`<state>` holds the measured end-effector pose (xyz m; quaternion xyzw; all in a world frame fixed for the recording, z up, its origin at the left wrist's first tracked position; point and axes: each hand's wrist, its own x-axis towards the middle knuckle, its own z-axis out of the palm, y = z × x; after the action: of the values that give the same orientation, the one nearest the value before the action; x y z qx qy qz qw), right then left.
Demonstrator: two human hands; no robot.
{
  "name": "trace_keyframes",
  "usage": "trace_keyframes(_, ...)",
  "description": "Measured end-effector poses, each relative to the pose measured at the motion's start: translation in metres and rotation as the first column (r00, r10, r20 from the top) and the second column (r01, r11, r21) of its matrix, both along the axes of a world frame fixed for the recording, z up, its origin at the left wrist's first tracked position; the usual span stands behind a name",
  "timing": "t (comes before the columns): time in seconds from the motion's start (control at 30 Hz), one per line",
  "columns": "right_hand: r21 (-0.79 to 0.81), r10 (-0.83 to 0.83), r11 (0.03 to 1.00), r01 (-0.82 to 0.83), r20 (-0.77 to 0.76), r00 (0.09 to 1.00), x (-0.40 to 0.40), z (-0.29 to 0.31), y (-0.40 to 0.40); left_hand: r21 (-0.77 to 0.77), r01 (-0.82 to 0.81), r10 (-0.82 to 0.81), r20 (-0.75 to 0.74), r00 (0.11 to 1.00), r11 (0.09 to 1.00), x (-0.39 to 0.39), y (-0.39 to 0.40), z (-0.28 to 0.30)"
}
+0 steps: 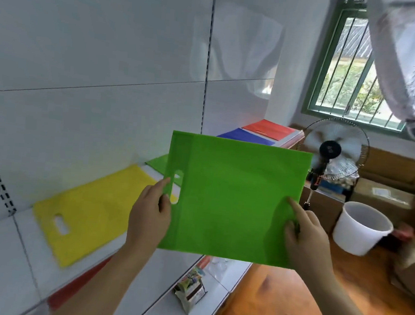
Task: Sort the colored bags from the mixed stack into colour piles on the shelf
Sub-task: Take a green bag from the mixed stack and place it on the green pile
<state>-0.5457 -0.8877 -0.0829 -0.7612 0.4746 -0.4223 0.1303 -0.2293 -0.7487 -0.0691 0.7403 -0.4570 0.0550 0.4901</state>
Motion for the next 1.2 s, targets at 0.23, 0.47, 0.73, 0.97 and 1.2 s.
trace_keyframes(0.23,-0.049,-0.004,0.999,0.000,-0.084,0.996,0.042,0.026,-0.132,0.053,-0.010,0.013,-0.057,0.998,0.999,0.037,-0.112,-0.002)
trace_keyframes(0.47,-0.070,0.145,0.985,-0.157,-0.147,0.978,0.120,0.021,-0.245,0.172,-0.136,0.147,-0.054,0.988,0.976,0.079,-0.161,-0.014)
trace_keyframes(0.73,-0.014,0.412,0.907,-0.421,-0.174,0.894,0.224,-0.005,-0.364,0.282,-0.422,0.439,0.007,0.899,0.861,0.096,-0.198,-0.033)
trace_keyframes(0.97,0.125,0.632,0.766,-0.630,-0.322,0.705,0.273,-0.031,-0.420,0.432,-0.639,0.673,0.095,0.734,0.636,0.074,-0.222,-0.051)
trace_keyframes(1.2,0.177,0.656,0.726,-0.665,-0.471,0.590,0.287,-0.043,-0.425,0.542,-0.724,0.707,0.300,0.640,0.426,0.066,-0.232,-0.054)
